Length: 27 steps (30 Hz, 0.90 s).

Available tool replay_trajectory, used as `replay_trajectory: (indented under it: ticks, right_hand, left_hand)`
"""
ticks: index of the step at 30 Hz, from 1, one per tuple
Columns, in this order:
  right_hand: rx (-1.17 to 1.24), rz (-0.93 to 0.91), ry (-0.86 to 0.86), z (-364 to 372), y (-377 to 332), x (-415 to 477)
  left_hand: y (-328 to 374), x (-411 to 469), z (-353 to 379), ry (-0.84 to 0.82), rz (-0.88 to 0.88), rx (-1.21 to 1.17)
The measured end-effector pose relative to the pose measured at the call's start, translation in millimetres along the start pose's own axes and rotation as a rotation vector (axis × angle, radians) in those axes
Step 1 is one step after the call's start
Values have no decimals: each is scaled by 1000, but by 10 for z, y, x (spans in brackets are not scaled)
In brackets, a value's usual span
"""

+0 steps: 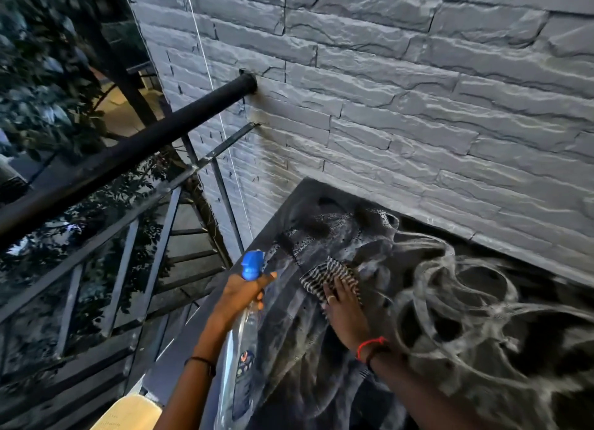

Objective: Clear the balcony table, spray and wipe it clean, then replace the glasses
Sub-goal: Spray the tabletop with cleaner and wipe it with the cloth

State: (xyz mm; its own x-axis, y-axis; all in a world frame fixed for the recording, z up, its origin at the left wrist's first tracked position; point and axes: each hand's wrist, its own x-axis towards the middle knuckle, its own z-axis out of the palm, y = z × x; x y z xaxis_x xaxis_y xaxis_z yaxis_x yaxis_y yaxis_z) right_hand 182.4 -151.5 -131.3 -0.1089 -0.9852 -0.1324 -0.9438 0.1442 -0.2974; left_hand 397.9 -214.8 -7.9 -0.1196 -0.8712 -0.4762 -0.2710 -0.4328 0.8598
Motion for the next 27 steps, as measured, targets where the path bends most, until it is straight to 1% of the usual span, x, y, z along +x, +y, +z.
replay_trajectory:
  ticks: [2, 4, 6, 7, 9, 10, 13, 15, 16, 18, 19, 22, 24, 25, 26, 27]
  right_hand:
    - [-54, 6, 19, 29, 88, 60]
    - [-56, 34, -1, -48, 124, 201]
    - [-27, 60, 31, -113, 30, 445]
    - [-50, 48, 23, -132, -82, 572]
    - [-94, -25, 72, -88, -300, 797]
    - [-103, -47, 69, 3, -378, 889]
    - [-231, -220, -115, 319, -516, 847]
    - [-332, -361, -76, 384, -455, 586]
    - [-388, -391, -80, 331, -385, 436]
    - [-370, -438, -7, 228, -158, 191]
    - [-345, -404, -14, 126, -30, 143]
    - [-438, -250, 22, -126, 282, 387]
    - [-433, -195, -30, -268, 295, 751]
    - [-430, -198, -9, -289, 257, 932]
    - [-419, -194, -65, -346, 180, 1076]
    - [-376, -181, -61, -344, 94, 1210]
  left_hand:
    - [51, 116, -66, 17, 4, -23]
    - [87, 204, -121, 28, -3, -54]
    - [97, 301, -176, 32, -6, -65]
    - [106, 349, -200, 31, -6, -67]
    - [128, 427, -239, 36, -7, -76]
    - [142, 487, -257, 38, -7, -76]
    - [195, 654, -303, 38, 4, -59]
    - [233, 758, -334, 48, 5, -61]
    - [247, 807, -354, 51, 11, -58]
    - [276, 882, -380, 38, 28, -62]
    - [288, 908, -390, 30, 37, -64]
    - [284, 992, -431, 9, 56, -61]
    - [275, 1030, -456, -5, 69, -68]
    - [272, 1051, -465, -8, 70, -64]
    - [265, 1068, -469, -9, 70, -59]
    - [262, 1080, -466, -11, 69, -57]
